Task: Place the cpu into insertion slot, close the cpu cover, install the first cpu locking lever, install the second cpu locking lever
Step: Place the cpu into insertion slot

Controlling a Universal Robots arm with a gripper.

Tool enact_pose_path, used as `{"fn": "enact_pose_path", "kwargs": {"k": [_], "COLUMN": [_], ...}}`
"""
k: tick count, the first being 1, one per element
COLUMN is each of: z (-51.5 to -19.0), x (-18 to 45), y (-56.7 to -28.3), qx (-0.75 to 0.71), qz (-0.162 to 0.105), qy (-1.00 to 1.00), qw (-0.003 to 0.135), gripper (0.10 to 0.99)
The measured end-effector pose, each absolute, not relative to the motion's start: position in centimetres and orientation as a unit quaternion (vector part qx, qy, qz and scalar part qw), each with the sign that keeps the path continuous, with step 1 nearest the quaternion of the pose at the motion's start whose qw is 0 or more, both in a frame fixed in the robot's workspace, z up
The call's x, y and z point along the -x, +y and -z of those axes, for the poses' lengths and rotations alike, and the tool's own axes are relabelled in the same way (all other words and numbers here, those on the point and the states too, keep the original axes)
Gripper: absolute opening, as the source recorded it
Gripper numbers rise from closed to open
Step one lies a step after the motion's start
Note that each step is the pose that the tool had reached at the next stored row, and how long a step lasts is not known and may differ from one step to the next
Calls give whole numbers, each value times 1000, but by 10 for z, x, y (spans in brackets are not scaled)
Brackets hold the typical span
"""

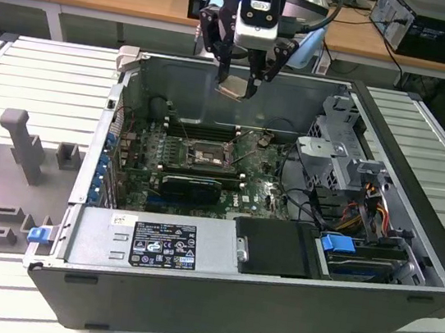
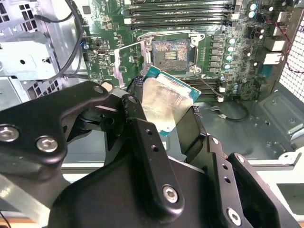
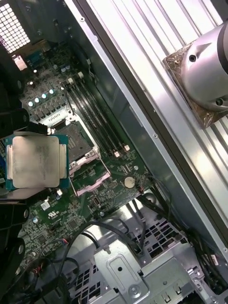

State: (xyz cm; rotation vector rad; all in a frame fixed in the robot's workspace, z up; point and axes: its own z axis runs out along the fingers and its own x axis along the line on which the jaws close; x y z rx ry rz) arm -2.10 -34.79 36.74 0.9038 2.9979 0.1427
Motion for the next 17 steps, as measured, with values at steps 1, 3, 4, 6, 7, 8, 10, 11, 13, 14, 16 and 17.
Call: {"fn": "enact_pose_path", "kwargs": {"k": [1, 3, 4, 6, 7, 8, 10, 11, 13, 14, 16, 17], "z": [-367, -367, -367, -367, -367, -367, -367, -367, -367, -367, -367, -367], "x": [21, 21, 21, 21, 21, 21, 21, 21, 21, 21, 21, 21], "y": [-348, -348, -348, -348, -348, -348, -348, -348, -348, -348, -348, -348], "qx": [-293, -298, -302, -310, -313, -315, -319, -321, -326, -329, -333, -338], "qz": [-46, -45, -45, -45, -45, -45, -45, -45, -45, -45, -45, -45], "qy": [955, 954, 952, 949, 949, 948, 947, 946, 944, 943, 942, 940], "qw": [4, 4, 4, 5, 5, 5, 5, 5, 5, 6, 6, 6], "gripper": [529, 529, 529, 529, 529, 529, 529, 529, 529, 529, 529, 529]}}
